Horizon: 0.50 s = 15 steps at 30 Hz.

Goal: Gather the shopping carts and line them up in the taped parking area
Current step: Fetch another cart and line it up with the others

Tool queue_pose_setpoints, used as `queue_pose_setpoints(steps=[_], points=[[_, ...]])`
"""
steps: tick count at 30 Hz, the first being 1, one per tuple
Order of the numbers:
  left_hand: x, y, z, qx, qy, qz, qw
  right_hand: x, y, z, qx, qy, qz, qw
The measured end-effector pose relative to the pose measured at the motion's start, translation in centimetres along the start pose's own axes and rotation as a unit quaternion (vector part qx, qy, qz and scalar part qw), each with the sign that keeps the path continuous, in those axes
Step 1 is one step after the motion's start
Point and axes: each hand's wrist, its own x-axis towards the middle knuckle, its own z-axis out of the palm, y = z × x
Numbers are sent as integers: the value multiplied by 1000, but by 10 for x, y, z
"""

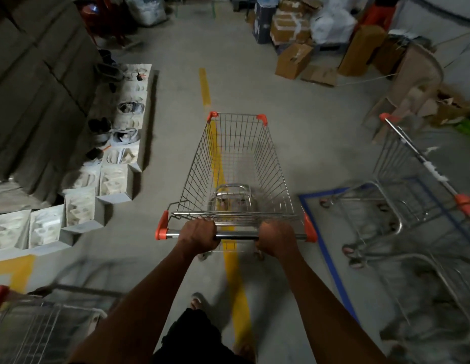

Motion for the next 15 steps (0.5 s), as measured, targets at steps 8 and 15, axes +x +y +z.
queue_pose_setpoints(steps=[8, 15], points=[[-70, 47, 22, 0, -18, 26, 999, -110, -2, 44, -5, 24, 61, 998], [-150, 75, 36, -10, 2, 114, 993, -211, -23, 97, 25, -1, 175, 984]])
